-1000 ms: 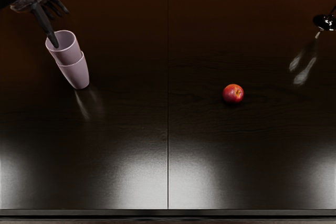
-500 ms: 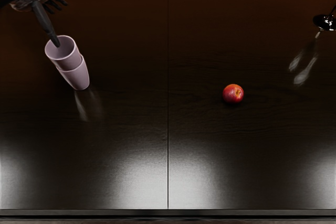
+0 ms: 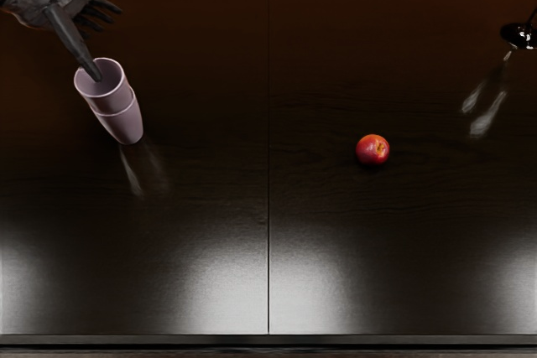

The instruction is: Pick up cup and place in cup with left hand

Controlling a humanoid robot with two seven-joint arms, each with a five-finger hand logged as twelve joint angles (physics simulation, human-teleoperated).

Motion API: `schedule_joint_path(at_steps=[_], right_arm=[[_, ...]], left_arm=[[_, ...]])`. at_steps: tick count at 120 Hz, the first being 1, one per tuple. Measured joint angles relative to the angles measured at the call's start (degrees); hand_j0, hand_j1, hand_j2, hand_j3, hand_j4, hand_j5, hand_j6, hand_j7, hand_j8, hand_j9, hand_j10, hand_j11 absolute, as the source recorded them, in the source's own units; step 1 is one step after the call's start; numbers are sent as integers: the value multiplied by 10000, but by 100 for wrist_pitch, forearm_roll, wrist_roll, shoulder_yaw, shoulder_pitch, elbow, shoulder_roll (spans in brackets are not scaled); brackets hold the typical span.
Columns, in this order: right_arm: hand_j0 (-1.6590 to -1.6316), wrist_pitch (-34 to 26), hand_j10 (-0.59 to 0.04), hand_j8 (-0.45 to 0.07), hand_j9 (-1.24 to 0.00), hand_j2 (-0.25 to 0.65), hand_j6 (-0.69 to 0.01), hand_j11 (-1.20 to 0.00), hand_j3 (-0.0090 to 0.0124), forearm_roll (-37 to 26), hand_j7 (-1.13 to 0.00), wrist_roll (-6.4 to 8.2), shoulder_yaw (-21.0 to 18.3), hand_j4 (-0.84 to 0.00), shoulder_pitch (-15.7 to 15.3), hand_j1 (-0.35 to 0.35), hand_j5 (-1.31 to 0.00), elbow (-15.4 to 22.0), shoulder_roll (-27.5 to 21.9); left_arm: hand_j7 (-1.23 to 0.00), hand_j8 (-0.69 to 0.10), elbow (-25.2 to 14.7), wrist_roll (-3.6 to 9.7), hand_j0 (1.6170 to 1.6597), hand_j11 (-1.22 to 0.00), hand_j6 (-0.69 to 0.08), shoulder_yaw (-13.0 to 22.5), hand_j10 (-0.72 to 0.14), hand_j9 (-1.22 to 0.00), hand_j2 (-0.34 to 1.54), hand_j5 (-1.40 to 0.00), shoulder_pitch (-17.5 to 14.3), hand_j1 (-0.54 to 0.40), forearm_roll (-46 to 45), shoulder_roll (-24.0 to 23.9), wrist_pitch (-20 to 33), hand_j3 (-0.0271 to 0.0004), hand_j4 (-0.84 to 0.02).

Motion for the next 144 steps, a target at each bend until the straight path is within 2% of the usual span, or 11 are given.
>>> schedule_joint_path(at_steps=[34, 42, 65, 78, 95, 105, 125, 135, 144], right_arm=[[-16581, 0, -4, -5, -1, 1, -7, 0, 0, 1, 0, 0, -4, -5, 0, -3491, -1, 19, 0], [-16581, 0, -4, -6, -1, 0, -7, 0, 0, 1, 0, 0, -6, -5, 0, -3491, -1, 20, 0], [-16581, 0, -4, -5, -1, 0, -7, 0, 0, -5, 0, 0, -8, -5, 0, -3491, -1, 22, 0], [-16581, 0, -4, -5, -1, 0, -7, 0, 0, -7, 0, 0, -3, -4, 16, -3491, -1, 25, 0], [-16581, 0, -3, -5, -1, 0, -6, 0, 0, -7, 0, 0, -3, -4, 30, -3491, -1, 53, 0], [-16581, 0, -4, -5, -1, 0, -6, 0, 0, -7, 0, 0, -2, -4, 33, -3491, -1, 72, 0], [-16581, 0, -3, -5, -1, 0, -6, 0, 0, -3, 0, 0, 0, -4, 35, -3491, -1, 87, 0], [-16581, 0, -3, -5, 0, 0, -6, 0, 0, -1, 0, 4, 1, -4, 35, -3491, -1, 89, 0], [-16581, 3, -2, -3, 0, 1, -4, 0, 0, 0, 0, 7, 2, -3, 35, -3491, -1, 108, 0]], left_arm=[[-382, -323, -857, 0, 16581, -380, -327, -349, -314, -381, 59, -384, -10, 3144, -450, 133, -54, 0, -321], [-377, -321, -1189, 0, 16581, -375, -324, -388, -311, -376, 56, -379, -42, 3148, -632, 248, -57, 0, -318], [-379, -319, -2489, 0, 16581, -377, -322, -410, -310, -378, 55, -380, -108, 3144, -1209, 779, -5, 0, -316], [-381, -317, -3041, 0, 16581, -379, -320, -397, -309, -380, 56, -382, 120, 3143, -1428, 904, 4, 0, -315], [-394, -326, -3611, 0, 16581, -393, -328, -376, -319, -394, 58, -396, 262, 3130, -1724, 1159, -1, 0, -323], [-405, -331, -3875, 0, 16581, -404, -333, -369, -325, -404, 59, -406, 524, 3119, -1870, 1196, -23, 0, -329], [-423, -342, -4257, 0, 16581, -421, -344, -364, -337, -422, 62, -424, 1422, 3102, -1982, 1311, -108, 0, -340], [-431, -348, -4407, 0, 16581, -430, -349, -369, -343, -430, 62, -432, 1822, 3094, -1996, 1576, -211, 0, -346], [-445, -360, -4474, 0, 16581, -444, -361, -383, -355, -445, 66, -446, 1914, 3083, -2001, 1776, -439, 0, -358]])
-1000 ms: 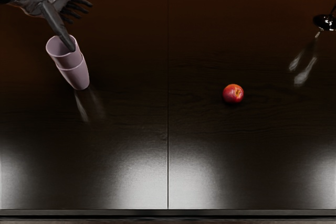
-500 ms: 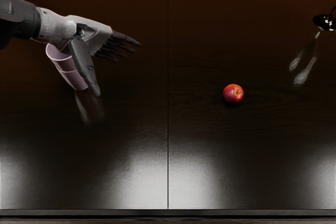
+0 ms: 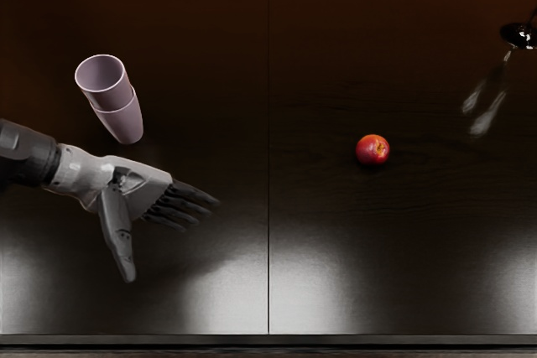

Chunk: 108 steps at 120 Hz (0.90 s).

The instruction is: Pick up cup and place in cup with left hand

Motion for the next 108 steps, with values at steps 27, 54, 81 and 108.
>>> schedule_joint_path(at_steps=[27, 54, 81, 108], right_arm=[[-16581, -2, -2, -3, 0, 1, -4, 0, 0, 1, 0, 2, -2, -3, 0, -3491, -1, 87, 0], [-16581, -3, -1, -3, 0, 0, -4, 0, 0, 0, 0, 2, -3, -3, 0, -3491, 0, 110, 0], [-16581, -3, -1, -3, 0, 0, -4, 0, 0, -6, 0, 2, -5, -3, 0, -3491, 0, 114, 0], [-16581, -3, -1, -2, 0, 0, -3, 0, 0, -6, 0, 2, -10, -2, 0, -3491, 0, 109, 0]], left_arm=[[-442, -360, -48, 0, 16581, -440, -361, -51, -355, -441, 65, -443, 163, 3087, -9, 476, -268, 0, -357], [-362, -297, 3, 0, 16581, -360, -298, -126, -293, -361, 51, -363, 265, 3160, -556, 506, -299, 0, -294], [-296, -245, 61, 0, 16581, -295, -244, -121, -242, -296, 39, -297, 368, 3219, -663, 760, -303, 0, -242], [-267, -220, 167, 0, 16581, -265, -220, -142, -218, -266, 33, -268, 572, 3246, -869, 663, -304, 0, -217]])
